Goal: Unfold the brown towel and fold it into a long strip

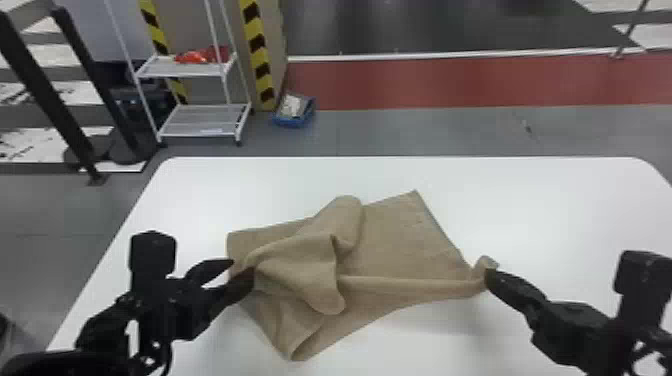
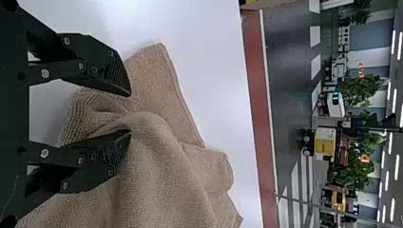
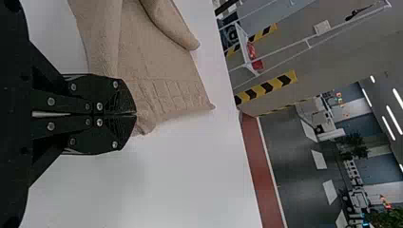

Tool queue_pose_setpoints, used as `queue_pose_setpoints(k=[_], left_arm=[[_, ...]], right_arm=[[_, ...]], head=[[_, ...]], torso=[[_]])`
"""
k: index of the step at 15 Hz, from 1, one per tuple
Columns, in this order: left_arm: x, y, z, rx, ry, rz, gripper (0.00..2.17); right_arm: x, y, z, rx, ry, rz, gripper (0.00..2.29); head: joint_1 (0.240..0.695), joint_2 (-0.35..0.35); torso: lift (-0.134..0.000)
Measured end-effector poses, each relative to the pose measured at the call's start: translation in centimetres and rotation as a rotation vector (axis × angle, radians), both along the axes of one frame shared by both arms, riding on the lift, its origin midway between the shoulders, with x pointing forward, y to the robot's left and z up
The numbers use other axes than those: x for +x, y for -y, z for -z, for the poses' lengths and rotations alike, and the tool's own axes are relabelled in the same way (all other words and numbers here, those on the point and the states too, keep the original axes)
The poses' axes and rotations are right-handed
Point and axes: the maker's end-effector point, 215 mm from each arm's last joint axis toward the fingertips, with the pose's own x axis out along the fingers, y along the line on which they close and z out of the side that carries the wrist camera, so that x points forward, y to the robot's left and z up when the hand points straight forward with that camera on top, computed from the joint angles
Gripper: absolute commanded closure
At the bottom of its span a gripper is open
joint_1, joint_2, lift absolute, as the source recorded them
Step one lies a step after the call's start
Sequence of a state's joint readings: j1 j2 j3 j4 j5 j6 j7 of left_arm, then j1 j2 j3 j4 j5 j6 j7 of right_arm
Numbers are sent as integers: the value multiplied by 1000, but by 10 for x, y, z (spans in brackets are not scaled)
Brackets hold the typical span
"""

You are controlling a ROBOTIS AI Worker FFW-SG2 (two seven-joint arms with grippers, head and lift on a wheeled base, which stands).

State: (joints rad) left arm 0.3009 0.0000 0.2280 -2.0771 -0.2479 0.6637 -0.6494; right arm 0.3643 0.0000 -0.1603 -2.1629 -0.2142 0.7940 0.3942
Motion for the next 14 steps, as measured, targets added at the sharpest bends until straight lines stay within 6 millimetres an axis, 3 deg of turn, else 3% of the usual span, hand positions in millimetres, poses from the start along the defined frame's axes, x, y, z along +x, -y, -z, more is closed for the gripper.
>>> queue_pose_setpoints(k=[4, 6, 8, 11, 14], left_arm=[[-19, 5, -38, 46, 87, 39, 29], [-31, 22, -53, 76, 133, 118, 87], [-40, 44, -49, 130, 145, 232, 215], [-34, 56, -33, 243, 172, 325, 417], [-27, 66, -19, 379, 171, 426, 417]], right_arm=[[-2, -2, 5, 0, -11, -3, 1750], [-2, -2, 7, 1, -16, -3, 1747], [-3, -2, 9, 2, -22, -3, 1750], [-4, -2, 11, 4, -30, -5, 1750], [-6, -4, 11, 10, -35, -8, 1750]], head=[[695, 95], [695, 78], [695, 55], [695, 33], [695, 19]], torso=[[-123], [-123], [-123], [-123], [-123]])
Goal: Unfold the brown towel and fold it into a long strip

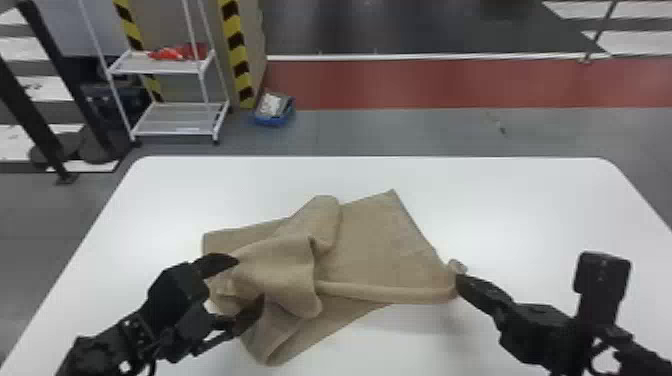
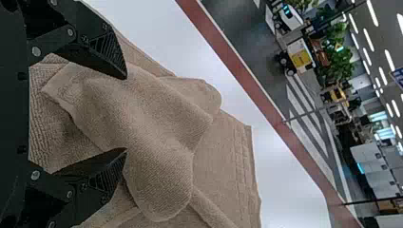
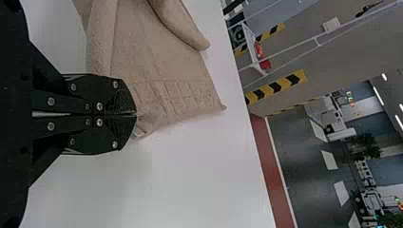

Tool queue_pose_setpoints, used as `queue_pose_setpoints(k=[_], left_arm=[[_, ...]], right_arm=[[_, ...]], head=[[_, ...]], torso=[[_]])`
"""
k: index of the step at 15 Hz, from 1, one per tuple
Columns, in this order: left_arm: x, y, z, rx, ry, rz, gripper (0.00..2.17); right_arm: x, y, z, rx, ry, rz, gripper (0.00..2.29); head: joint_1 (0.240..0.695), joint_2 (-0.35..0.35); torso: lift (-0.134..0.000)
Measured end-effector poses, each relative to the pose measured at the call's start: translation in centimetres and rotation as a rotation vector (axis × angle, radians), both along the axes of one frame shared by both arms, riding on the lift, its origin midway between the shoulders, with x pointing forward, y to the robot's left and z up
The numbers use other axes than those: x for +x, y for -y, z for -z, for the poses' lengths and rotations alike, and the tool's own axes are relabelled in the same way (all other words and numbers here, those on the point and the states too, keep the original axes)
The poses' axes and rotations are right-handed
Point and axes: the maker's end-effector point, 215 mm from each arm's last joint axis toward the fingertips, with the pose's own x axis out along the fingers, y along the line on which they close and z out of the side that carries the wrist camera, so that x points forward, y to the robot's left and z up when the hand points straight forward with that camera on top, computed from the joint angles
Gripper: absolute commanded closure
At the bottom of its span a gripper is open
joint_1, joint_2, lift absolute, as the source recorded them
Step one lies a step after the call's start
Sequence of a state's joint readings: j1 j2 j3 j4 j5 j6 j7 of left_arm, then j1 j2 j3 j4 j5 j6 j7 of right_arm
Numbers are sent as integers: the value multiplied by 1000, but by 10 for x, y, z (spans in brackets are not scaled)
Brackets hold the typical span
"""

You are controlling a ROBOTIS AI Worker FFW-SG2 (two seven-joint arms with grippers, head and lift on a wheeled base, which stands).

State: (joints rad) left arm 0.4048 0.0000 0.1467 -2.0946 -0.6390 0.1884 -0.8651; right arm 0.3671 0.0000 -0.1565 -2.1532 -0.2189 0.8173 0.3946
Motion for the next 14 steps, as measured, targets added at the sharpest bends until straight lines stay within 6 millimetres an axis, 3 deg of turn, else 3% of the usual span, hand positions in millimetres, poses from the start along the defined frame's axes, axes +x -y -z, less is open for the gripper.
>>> queue_pose_setpoints(k=[9, 14], left_arm=[[-5, -26, 15, 91, -39, -13, 512], [5, -33, 26, 131, -23, -56, 512]], right_arm=[[-2, 0, -1, 4, -2, -2, 1747], [-4, 1, 2, 12, -14, 0, 1747]], head=[[695, 54], [695, 62]], torso=[[-123], [-123]])
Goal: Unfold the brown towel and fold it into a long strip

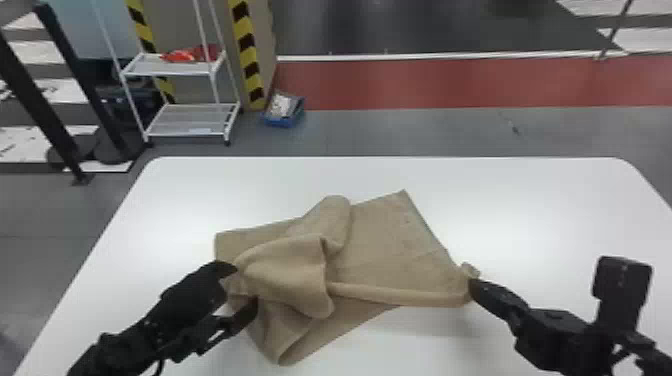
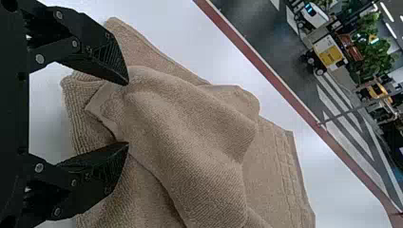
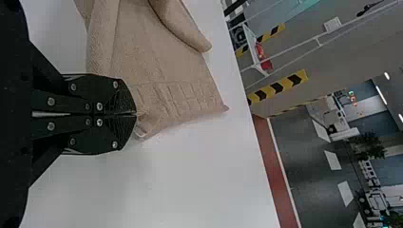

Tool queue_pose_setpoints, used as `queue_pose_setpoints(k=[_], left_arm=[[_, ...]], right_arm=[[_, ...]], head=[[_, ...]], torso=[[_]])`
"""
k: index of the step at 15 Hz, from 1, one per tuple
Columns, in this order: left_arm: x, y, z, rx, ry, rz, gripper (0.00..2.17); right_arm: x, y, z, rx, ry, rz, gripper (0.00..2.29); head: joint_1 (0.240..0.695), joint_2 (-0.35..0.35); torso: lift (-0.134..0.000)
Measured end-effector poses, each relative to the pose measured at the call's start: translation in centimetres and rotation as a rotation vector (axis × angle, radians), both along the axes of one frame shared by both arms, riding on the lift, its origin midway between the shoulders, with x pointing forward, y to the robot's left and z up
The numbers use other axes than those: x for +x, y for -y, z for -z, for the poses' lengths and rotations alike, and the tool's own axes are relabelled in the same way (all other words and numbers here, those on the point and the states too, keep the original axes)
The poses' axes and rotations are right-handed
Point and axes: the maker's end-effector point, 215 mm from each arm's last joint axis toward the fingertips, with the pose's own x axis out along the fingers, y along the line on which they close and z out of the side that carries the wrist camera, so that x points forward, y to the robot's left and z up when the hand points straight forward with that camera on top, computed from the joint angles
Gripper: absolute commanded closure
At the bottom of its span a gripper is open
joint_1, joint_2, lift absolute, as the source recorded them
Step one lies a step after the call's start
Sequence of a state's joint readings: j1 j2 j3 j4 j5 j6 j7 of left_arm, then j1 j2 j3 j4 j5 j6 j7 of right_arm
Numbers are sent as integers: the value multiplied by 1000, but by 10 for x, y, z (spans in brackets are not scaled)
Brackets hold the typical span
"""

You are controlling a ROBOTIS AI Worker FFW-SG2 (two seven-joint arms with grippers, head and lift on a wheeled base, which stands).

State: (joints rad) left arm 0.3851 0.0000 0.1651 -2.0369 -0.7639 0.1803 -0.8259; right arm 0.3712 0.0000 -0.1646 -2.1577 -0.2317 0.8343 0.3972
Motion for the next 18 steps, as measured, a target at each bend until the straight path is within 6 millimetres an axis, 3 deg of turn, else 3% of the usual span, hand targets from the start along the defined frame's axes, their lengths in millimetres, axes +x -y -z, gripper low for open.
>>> queue_pose_setpoints(k=[5, 11, 18], left_arm=[[8, -15, -10, 10, 48, -53, 512], [-10, -10, -10, 18, -5, 6, 512], [4, -21, -11, 78, 57, -59, 512]], right_arm=[[-1, 1, 2, 5, -8, 2, 1747], [-2, 2, 9, 9, -22, 4, 1747], [-3, 2, 13, 14, -33, 6, 1747]], head=[[695, 79], [695, 74], [695, 85]], torso=[[-123], [-122], [-122]])
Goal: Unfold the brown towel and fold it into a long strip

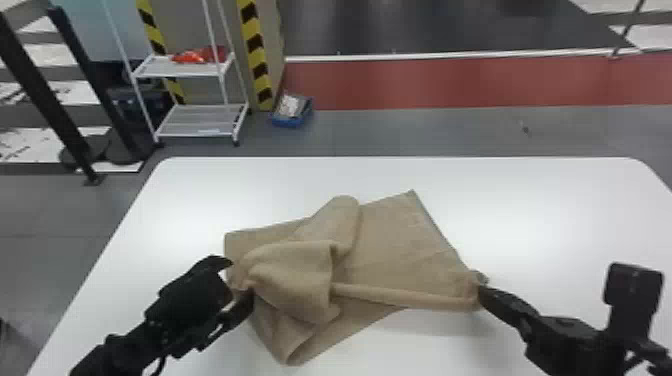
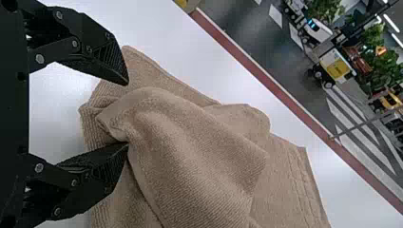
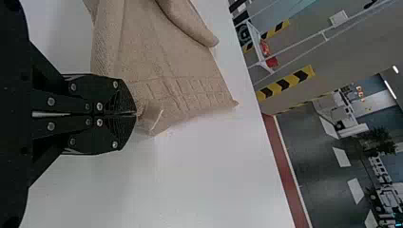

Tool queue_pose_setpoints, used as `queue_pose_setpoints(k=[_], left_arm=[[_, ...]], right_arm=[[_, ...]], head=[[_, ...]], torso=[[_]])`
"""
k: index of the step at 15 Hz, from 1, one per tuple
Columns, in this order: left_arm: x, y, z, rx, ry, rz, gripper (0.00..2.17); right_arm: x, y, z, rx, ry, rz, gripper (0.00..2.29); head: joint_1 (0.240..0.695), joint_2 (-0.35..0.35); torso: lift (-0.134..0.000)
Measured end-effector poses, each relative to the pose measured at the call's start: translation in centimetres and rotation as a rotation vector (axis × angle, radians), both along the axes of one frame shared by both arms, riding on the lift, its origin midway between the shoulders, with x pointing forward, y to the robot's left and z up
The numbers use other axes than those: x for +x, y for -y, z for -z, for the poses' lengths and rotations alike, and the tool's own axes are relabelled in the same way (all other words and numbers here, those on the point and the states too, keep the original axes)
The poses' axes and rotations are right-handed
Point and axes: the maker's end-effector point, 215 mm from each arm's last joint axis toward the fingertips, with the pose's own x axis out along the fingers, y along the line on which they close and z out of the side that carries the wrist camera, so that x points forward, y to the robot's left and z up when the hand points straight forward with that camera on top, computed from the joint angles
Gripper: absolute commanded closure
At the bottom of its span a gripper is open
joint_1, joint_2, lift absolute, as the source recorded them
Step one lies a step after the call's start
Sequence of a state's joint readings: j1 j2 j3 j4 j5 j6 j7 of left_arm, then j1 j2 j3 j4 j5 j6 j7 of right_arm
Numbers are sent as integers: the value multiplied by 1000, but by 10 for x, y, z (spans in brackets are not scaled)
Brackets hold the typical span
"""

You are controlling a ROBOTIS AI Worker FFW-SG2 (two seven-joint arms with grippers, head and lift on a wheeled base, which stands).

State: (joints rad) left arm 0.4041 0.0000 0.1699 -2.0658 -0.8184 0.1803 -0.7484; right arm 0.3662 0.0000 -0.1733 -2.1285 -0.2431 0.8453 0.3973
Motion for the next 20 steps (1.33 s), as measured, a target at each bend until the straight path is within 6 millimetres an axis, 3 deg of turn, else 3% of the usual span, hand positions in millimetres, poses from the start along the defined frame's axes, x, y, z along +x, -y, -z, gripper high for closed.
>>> queue_pose_setpoints(k=[2, 3, 4, 5, 12, 16, 18, 20], left_arm=[[4, -2, -2, -4, 19, -17, 518], [4, -1, -1, -7, 18, -15, 691], [3, 1, -1, -11, 10, -6, 1119], [0, 4, -1, -15, -1, 8, 1399], [-15, 13, -8, -15, -22, 70, 1430], [-17, -8, -27, -21, -17, 48, 1430], [-23, -33, -49, -25, 6, 11, 1430], [-30, -54, -61, -17, 17, -17, 1430]], right_arm=[[-1, -1, 1, 3, -3, -1, 1747], [-1, 0, 2, 4, -5, -1, 1747], [-1, 0, 3, 4, -6, 0, 1747], [-1, 1, 4, 4, -8, 2, 1747], [-1, 5, 7, 3, -15, 9, 1747], [1, 23, 4, -4, -12, 39, 1740], [-3, 42, 3, -21, -33, 71, 1318], [-13, 56, 7, -33, -67, 90, 93]], head=[[695, 89], [695, 89], [695, 86], [695, 84], [695, 66], [695, 66], [695, 72], [695, 87]], torso=[[-122], [-122], [-122], [-122], [-122], [-122], [-122], [-122]])
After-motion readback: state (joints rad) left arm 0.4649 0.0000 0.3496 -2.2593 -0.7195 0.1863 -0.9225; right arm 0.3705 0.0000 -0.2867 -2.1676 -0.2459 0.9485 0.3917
